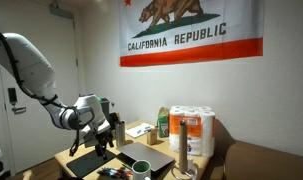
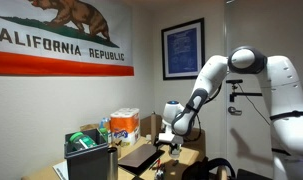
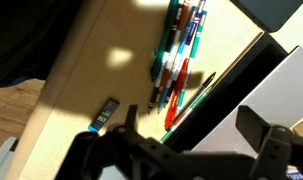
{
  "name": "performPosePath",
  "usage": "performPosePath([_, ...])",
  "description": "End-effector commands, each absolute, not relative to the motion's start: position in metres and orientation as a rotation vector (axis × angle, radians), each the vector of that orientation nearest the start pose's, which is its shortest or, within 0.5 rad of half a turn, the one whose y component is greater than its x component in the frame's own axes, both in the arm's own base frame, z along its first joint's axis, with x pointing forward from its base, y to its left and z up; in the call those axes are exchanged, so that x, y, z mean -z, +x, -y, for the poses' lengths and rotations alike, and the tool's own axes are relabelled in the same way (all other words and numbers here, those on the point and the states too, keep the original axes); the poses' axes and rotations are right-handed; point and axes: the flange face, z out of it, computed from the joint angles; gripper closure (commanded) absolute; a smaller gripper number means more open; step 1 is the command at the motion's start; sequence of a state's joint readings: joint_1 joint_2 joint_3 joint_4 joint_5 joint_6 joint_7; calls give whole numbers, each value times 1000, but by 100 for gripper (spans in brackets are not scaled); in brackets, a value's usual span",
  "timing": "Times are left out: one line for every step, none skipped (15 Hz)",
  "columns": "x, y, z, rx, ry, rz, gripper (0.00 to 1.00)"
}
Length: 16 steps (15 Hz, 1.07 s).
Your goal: Flip open the laptop
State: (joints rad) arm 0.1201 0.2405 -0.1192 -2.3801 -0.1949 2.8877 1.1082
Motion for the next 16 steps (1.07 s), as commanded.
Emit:
performPosePath([-242, 530, -6, 424, -2747, -1365, 0])
performPosePath([-237, 529, -4, 414, -2754, -1374, 0])
performPosePath([-233, 528, -3, 408, -2759, -1375, 0])
performPosePath([-232, 528, -4, 406, -2762, -1373, 0])
performPosePath([-232, 528, -5, 406, -2762, -1371, 0])
performPosePath([-232, 528, -6, 406, -2763, -1370, 0])
performPosePath([-228, 531, -8, 425, -2752, -1379, 0])
performPosePath([-223, 535, -10, 475, -2718, -1396, 0])
performPosePath([-220, 538, -11, 515, -2689, -1395, 0])
performPosePath([-214, 542, -14, 573, -2642, -1404, 0])
performPosePath([-208, 545, -18, 619, -2605, -1404, 0])
performPosePath([-203, 549, -23, 668, -2567, -1398, 0])
performPosePath([-198, 552, -26, 714, -2537, -1391, 0])
performPosePath([-193, 554, -32, 744, -2520, -1387, 0])
performPosePath([-187, 556, -35, 773, -2506, -1379, 0])
performPosePath([-181, 557, -40, 789, -2495, -1381, 0])
